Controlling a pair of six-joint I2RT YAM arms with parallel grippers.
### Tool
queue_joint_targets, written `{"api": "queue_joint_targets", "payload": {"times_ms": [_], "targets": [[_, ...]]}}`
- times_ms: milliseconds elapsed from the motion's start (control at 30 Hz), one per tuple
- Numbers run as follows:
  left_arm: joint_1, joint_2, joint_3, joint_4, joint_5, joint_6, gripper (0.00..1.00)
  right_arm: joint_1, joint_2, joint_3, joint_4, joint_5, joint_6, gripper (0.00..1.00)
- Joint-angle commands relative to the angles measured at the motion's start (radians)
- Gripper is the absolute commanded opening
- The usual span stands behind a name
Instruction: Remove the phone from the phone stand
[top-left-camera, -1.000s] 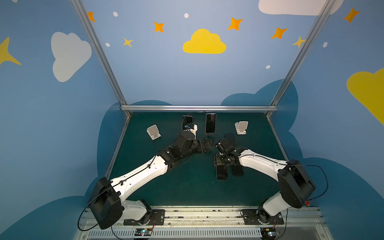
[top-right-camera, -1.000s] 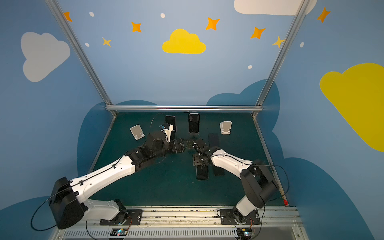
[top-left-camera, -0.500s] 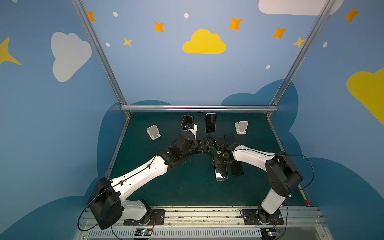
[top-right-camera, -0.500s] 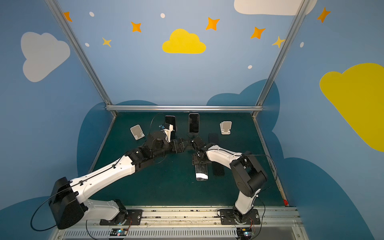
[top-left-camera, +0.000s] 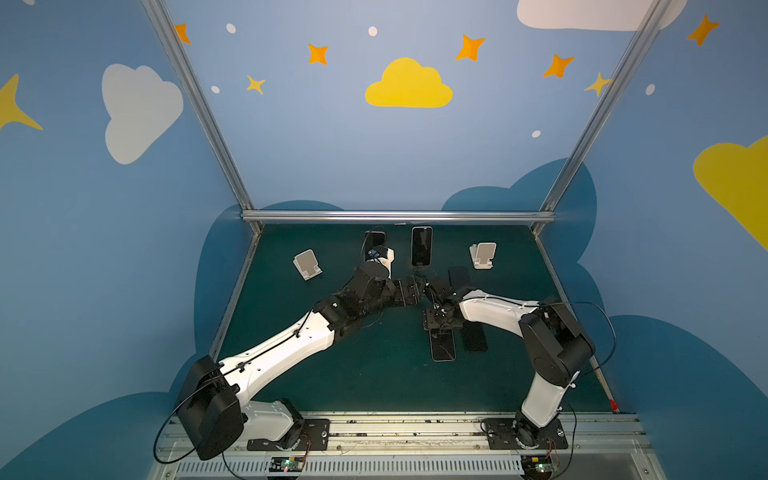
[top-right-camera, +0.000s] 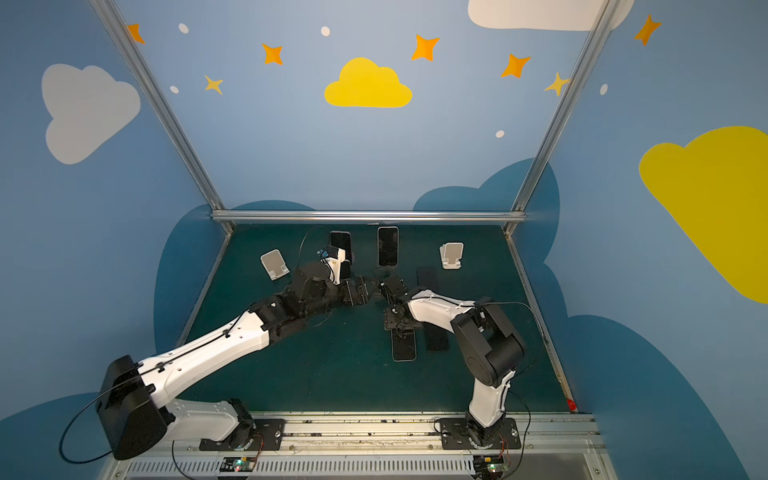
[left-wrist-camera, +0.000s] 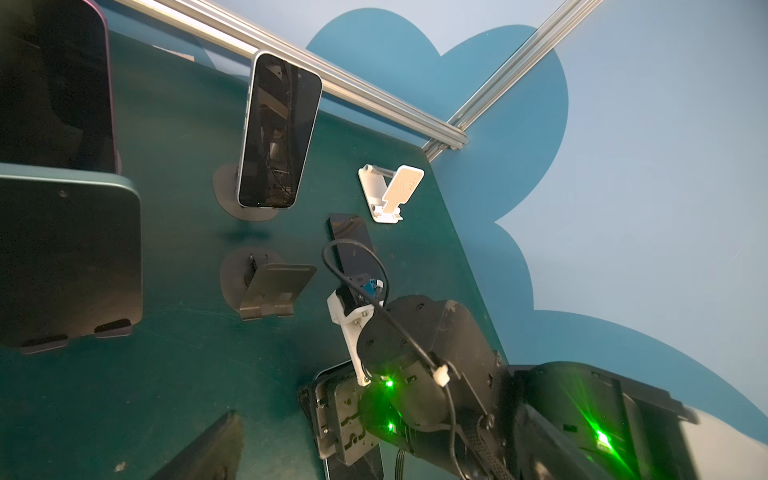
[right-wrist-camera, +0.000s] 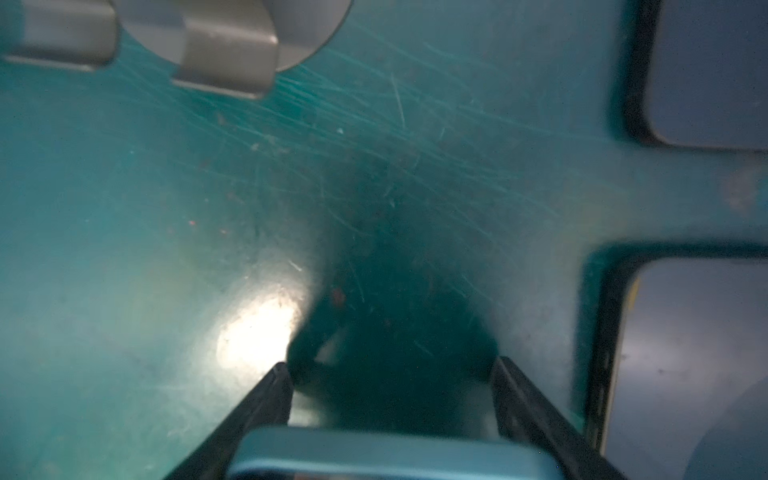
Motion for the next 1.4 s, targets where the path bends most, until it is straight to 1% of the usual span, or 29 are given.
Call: {"api": "queue_joint_targets", "payload": {"times_ms": [0, 367, 500, 733, 833, 967, 1067, 1200, 1367], "targets": [[0.003, -0.024, 0.018, -0.009, -0.013, 0.003, 1.00, -0.001, 0.038, 0.023, -0.005, 0.053, -0.016, 0.75], [0.002, -0.020, 0.017, -0.009, -0.011, 0.002, 1.00, 0.002, 0.099, 0.040, -0.031, 0.092, 0.016, 0.78], [0.002, -0.012, 0.018, -0.010, -0.008, -0.002, 1.00, 0.004, 0.103, 0.030, -0.030, 0.098, 0.032, 0.79], [0.002, -0.004, 0.019, -0.012, -0.006, 0.000, 1.00, 0.000, 0.095, 0.030, -0.041, 0.106, 0.025, 0.78], [0.002, -0.009, 0.019, -0.012, -0.008, 0.002, 1.00, -0.001, 0.070, 0.027, -0.046, 0.098, 0.016, 0.78], [0.002, -0.014, 0.020, -0.012, -0.011, 0.004, 1.00, -0.001, 0.021, 0.031, -0.054, 0.059, -0.005, 0.81], [0.002, -0.018, 0.021, -0.012, -0.016, 0.013, 1.00, -0.001, -0.005, 0.072, -0.102, 0.046, -0.003, 0.85], [0.006, -0.022, 0.022, -0.019, -0.033, 0.023, 1.00, 0.001, -0.047, 0.116, -0.144, 0.036, -0.007, 0.87], [0.017, -0.036, 0.024, -0.025, -0.053, 0.029, 1.00, 0.001, -0.152, 0.142, -0.173, 0.028, -0.001, 0.87]]}}
